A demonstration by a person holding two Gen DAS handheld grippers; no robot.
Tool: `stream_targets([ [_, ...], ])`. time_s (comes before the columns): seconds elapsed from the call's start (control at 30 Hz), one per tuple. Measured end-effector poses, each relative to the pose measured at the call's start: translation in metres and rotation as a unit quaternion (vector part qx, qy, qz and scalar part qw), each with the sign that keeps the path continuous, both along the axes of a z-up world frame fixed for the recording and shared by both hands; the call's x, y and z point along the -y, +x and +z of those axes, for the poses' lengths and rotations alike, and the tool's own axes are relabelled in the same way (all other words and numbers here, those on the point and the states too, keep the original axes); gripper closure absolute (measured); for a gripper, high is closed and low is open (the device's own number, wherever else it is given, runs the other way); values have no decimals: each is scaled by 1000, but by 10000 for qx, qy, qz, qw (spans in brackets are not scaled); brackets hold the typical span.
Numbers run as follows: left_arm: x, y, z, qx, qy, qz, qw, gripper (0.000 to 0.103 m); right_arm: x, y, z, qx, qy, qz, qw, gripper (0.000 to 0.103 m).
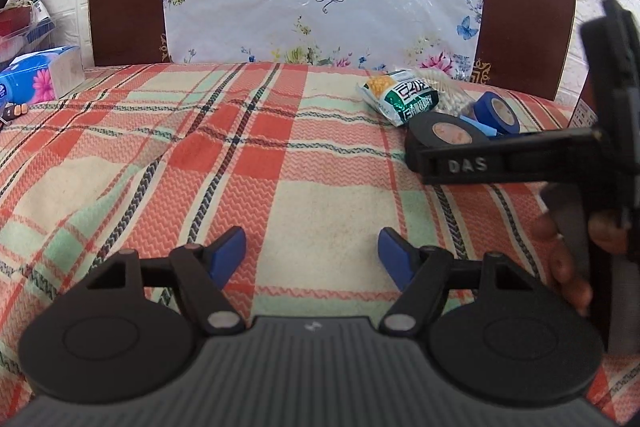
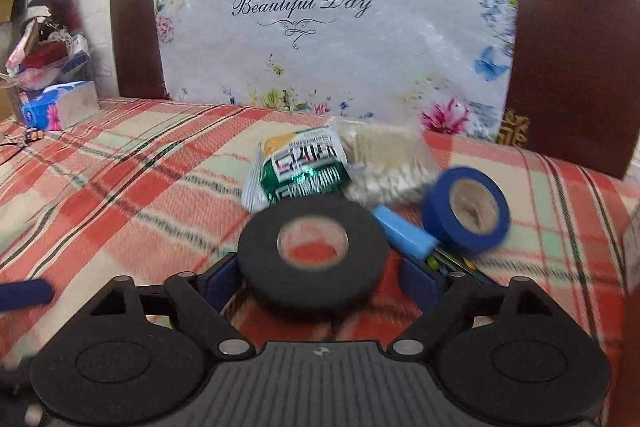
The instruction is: Organize objects
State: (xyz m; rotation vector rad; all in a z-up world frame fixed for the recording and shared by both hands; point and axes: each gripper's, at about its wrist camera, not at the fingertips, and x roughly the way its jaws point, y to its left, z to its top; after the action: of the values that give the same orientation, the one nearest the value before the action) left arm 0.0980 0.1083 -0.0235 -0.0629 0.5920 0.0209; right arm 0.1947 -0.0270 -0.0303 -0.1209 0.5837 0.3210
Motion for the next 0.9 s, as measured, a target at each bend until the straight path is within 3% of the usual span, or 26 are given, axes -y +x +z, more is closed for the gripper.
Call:
stream_targets([
  [0.03, 0, 0, 0, -1, 4, 0, 10000, 29, -1, -2, 0, 31, -24, 40, 10000, 27],
  [0.27, 0, 0, 1, -15, 59, -8, 10000, 29, 17, -35, -2, -1, 87, -211, 9997, 27],
  [0.7, 5, -2, 2, -30, 278, -20, 9996, 27, 98, -191, -5, -43, 45, -948, 9955, 27],
  [0.9, 9, -4, 3, -50, 405, -5, 9992, 27, 100, -202, -7, -17, 16, -1109, 9938, 24],
])
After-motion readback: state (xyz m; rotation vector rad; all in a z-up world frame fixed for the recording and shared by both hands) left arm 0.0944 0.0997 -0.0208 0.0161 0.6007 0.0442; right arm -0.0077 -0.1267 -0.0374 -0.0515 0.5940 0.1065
